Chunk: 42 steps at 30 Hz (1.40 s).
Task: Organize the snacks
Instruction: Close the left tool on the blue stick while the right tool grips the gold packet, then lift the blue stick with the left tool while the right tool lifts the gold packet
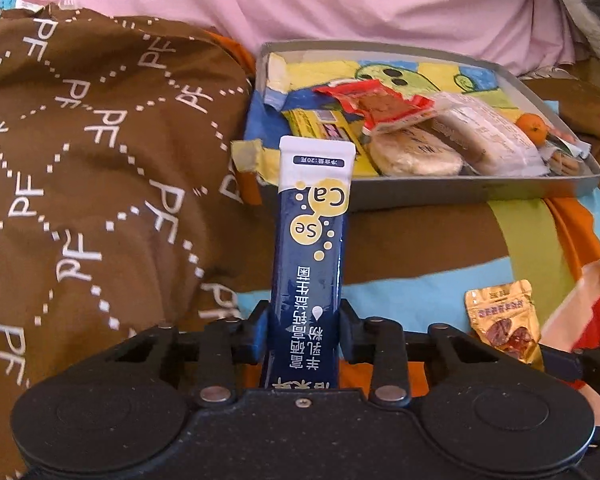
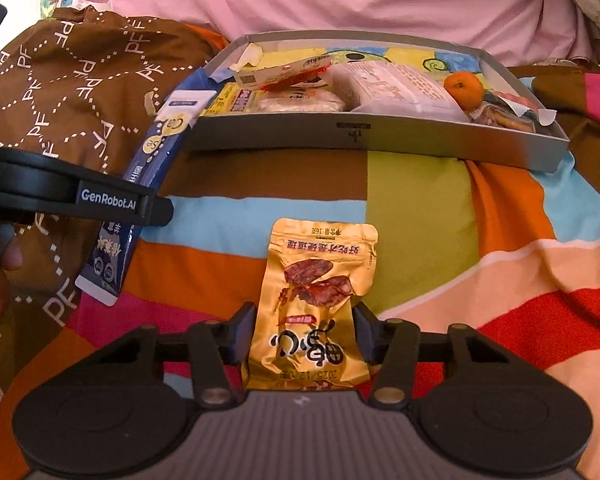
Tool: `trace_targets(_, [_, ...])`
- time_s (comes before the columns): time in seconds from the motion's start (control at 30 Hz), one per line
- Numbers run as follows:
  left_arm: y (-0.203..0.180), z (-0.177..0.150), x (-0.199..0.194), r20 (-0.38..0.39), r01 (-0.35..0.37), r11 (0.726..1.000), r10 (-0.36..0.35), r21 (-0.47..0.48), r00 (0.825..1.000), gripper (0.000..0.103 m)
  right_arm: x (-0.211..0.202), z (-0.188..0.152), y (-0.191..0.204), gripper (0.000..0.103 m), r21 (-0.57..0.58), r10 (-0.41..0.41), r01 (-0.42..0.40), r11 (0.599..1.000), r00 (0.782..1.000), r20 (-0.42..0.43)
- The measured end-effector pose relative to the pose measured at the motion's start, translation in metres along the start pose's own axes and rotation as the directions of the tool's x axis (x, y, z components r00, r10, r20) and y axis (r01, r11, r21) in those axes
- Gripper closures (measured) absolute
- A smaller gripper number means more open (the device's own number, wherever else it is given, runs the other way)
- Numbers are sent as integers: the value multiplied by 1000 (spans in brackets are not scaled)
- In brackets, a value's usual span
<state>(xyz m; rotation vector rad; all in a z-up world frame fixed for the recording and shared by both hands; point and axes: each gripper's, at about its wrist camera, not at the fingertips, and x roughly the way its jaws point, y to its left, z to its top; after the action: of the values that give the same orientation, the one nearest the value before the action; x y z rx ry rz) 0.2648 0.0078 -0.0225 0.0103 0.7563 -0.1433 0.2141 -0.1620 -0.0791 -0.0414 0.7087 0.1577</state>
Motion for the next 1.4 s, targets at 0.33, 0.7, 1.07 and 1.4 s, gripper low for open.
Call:
trace_targets(0.33, [-20,-32,-14,-154,88,996,-90,-20,984,67,-33,-18,-14,46,-89,53,-58,994,997,-63])
trace_targets(0.7, [-43,-70,-48,-234,152,988,-145,10,961,65,-68,-50,-34,34,-86,103,-108,990,993,-63])
trace_targets(1.07, [-47,-66,-45,-228,130,992,-128,-9,965,46,-63,-58,-37,12,-66,123,-126,990,991,-47])
trace_targets(1.4, [-52,-65,-45,-220,115,993,-110,8,969,64,-64,-59,-33,32,-67,142,-143,987,990,-26])
